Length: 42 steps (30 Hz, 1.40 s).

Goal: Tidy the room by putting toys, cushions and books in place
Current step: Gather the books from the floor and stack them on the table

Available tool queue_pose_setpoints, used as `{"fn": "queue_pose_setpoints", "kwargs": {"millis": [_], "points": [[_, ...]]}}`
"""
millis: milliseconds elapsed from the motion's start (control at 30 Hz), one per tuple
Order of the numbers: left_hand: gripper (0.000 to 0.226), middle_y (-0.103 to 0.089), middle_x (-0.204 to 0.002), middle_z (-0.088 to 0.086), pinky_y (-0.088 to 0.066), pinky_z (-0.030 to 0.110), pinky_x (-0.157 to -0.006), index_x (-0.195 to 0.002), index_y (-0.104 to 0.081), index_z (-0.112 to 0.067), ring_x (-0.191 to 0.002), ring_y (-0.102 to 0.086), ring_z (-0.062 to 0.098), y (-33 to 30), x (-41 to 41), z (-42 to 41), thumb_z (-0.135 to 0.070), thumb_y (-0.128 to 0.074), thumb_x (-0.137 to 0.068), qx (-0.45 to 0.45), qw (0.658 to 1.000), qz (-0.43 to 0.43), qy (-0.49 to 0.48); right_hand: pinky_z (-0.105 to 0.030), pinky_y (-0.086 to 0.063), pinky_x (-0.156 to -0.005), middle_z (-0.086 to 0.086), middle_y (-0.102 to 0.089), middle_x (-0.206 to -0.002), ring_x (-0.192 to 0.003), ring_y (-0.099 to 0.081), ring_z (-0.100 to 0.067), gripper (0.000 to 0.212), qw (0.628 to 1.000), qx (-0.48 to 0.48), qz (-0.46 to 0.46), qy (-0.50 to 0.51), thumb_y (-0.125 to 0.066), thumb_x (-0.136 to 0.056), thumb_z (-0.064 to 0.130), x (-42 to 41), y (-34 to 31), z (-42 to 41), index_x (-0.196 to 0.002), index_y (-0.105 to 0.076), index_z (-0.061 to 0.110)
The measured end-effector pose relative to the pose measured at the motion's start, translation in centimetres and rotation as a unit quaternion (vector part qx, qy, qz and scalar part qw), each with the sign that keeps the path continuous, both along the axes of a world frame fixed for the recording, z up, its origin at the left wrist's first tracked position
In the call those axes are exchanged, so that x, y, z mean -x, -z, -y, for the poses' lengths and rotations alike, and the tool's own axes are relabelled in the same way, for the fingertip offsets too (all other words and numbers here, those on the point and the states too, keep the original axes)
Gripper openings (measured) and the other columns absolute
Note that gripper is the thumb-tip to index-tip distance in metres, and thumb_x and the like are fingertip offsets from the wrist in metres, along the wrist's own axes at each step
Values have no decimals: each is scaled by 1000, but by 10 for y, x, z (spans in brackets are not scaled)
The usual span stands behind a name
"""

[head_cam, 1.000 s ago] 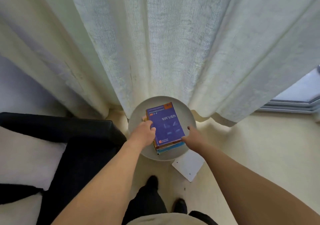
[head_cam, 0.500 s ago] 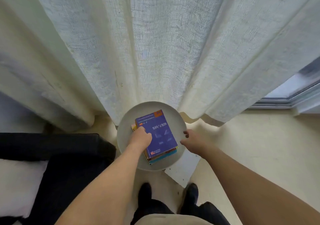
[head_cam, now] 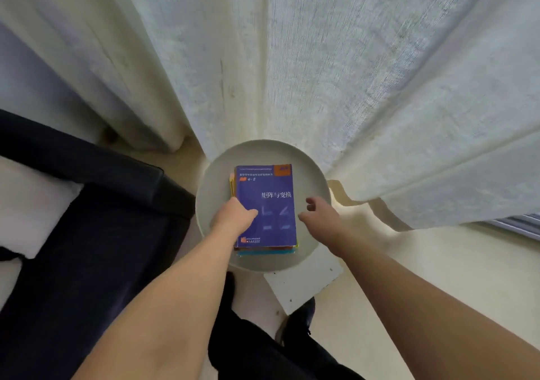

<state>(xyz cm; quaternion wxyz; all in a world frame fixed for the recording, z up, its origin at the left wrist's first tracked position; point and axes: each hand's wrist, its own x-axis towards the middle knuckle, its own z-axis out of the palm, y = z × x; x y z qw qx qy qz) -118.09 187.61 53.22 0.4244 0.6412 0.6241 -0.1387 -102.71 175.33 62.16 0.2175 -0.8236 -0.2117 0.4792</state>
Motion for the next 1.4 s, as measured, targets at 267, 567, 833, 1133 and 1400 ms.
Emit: {"fn": "queue_pose_setpoints", "kwargs": {"millis": [267,567,833,1133,1400], "points": [[74,-56,-125,7,-50,36,-77,-126,-42,-16,-108,-62,25,81,2,16,-58,-76,-75,-53,993,-90,-61,-36,-50,-87,2,-49,-118,-93,-49,-12,44,998,50,-25,0,-52,-96,20,8,83,10,-137,-41,13],[37,-60,-116,6,-49,34,-74,-115,-55,-16,-102,-62,24,65,-2,12,-38,-67,-87,-101,991,-81,-23,-33,-43,-95,-6,-38,-150,-125,-46,-20,60,995,55,-52,69,-54,-95,20,15,64,11,-149,-30,14],[10,-62,-91,6,-43,31,-65,-90,-56,-15,-80,-60,27,-27,14,20,-16,-47,-93,-77,991,32,-109,-38,-36,-106,-9,-42,-146,-131,-43,-27,56,987,20,-58,147,-51,-96,14,-8,-22,22,-148,-32,11],[16,-74,-104,14,-58,52,-86,-112,-63,-11,-95,-72,35,-165,-24,57,-17,-52,-102,134,891,366,-233,-29,-54,-64,-13,-65,-110,-89,-66,-24,30,951,-129,-131,249,-55,-92,22,-28,-93,26,-119,-51,9],[24,-73,-114,10,-53,54,-94,-121,-62,-14,-105,-70,33,-212,-51,64,-24,-50,-103,180,865,436,-168,-32,-50,-63,-18,-63,-96,-77,-57,-27,13,908,-185,-163,339,-45,-96,2,-65,-120,49,-95,-56,7]]}}
